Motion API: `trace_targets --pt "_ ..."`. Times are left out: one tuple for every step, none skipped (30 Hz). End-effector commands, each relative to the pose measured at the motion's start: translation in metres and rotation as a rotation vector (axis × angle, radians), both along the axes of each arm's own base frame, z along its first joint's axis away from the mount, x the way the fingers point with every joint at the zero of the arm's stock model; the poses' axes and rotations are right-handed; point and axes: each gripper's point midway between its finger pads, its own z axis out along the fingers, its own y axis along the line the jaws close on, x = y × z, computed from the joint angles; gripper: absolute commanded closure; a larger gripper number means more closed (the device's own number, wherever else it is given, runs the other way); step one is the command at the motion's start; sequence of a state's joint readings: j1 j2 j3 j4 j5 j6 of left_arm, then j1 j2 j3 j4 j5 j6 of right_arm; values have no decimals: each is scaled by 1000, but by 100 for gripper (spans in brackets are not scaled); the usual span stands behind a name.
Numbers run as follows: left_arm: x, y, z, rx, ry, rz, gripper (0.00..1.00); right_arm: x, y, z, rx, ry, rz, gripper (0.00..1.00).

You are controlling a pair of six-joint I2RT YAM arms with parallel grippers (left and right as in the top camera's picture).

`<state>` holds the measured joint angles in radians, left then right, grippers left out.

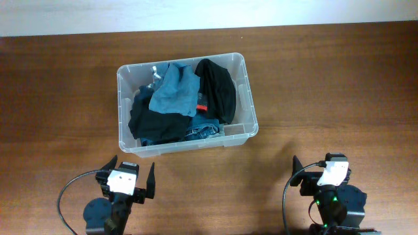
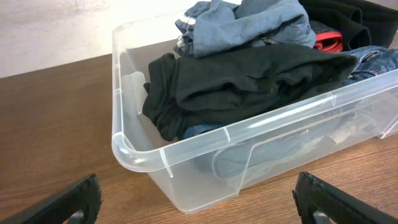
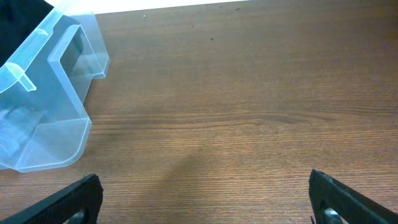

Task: Pack container

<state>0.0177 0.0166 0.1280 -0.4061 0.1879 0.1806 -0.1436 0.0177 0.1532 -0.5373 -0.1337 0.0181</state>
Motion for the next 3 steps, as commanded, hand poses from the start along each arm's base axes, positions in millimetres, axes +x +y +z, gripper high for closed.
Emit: trace_targets --pt "0 -4 0 11 -11 -23 1 0 1 -2 2 1 7 2" --pt "0 -4 0 11 -11 -23 0 0 1 -2 2 1 7 2" --pt "0 -4 0 11 -11 -23 1 0 1 -2 2 1 7 2"
